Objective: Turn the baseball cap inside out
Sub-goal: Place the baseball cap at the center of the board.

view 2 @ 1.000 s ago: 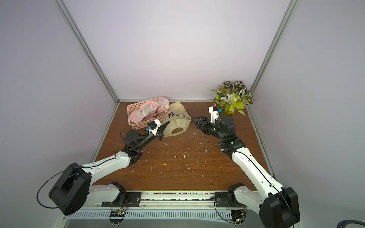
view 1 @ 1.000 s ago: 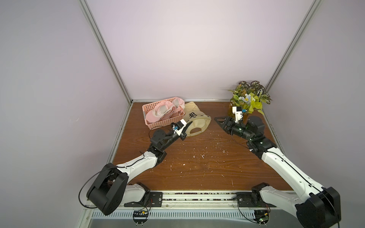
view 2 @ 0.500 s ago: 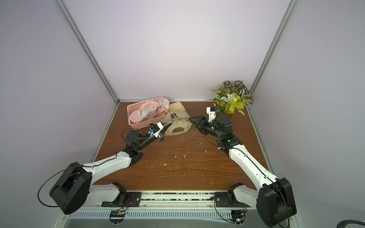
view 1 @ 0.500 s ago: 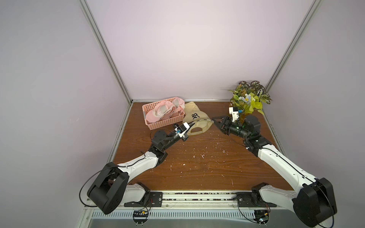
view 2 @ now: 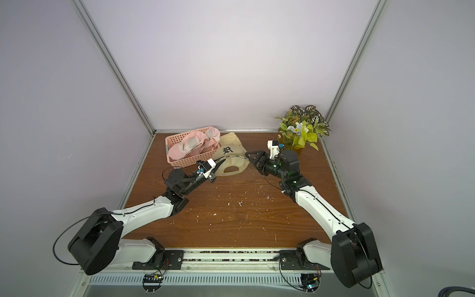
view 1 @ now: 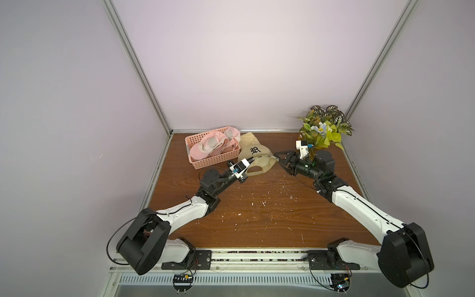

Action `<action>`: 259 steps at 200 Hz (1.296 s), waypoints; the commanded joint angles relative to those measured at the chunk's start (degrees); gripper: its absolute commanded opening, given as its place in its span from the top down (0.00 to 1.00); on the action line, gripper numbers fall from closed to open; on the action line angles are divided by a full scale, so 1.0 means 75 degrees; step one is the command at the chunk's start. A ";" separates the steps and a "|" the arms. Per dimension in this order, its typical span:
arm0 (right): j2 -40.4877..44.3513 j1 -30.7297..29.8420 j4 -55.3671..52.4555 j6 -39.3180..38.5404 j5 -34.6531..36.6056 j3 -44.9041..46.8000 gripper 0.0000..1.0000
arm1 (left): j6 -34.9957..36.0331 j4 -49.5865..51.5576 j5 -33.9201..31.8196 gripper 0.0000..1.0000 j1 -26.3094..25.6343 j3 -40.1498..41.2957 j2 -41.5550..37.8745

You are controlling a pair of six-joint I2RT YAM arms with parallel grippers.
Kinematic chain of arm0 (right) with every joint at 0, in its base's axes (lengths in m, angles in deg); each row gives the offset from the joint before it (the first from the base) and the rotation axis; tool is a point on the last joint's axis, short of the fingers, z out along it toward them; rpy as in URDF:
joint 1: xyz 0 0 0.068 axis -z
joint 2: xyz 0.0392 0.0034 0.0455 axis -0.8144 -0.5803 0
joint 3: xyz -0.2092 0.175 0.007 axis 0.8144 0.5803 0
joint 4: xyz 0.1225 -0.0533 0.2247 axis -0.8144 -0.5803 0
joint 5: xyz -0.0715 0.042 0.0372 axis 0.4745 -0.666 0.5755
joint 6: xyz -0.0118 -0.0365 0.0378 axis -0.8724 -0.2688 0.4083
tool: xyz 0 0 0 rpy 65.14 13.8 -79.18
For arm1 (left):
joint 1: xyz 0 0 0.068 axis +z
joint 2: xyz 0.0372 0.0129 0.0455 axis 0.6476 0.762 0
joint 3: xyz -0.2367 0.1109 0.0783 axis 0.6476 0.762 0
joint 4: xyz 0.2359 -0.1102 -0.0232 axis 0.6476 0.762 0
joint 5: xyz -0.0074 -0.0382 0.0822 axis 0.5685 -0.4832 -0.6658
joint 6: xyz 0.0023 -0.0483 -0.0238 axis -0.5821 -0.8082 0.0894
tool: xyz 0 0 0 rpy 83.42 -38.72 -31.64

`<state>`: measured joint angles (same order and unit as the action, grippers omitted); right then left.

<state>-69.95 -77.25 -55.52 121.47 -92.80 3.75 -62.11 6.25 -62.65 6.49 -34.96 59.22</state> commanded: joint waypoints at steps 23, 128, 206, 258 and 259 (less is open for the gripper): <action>-0.0168 -0.0263 0.0393 -0.0038 -0.0227 -0.0083 0.30 | 0.0189 -0.0423 -0.0105 1.00 -0.0242 -0.0395 0.0005; -0.0349 -0.0298 0.0850 0.0082 -0.0262 -0.0009 0.80 | 0.0120 -0.0593 0.1270 0.84 -0.0316 -0.0115 0.0036; 0.0146 -0.0264 0.0059 -0.0597 0.0391 -0.0111 1.00 | 0.0341 -0.0595 0.1649 0.59 -0.0312 0.0507 -0.0284; 0.0248 -0.0240 -0.0401 -0.1145 0.0710 -0.0237 1.00 | 0.0181 -0.0584 0.1799 0.38 -0.0312 0.0931 -0.0560; 0.0247 -0.0240 -0.0405 -0.1147 0.0716 -0.0237 1.00 | 0.0171 -0.0588 0.1808 0.38 -0.0312 0.0942 -0.0561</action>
<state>-70.08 -78.23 -57.79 117.10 -87.34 4.10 -59.62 3.26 -51.39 4.81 -29.14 56.91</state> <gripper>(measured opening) 0.046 0.584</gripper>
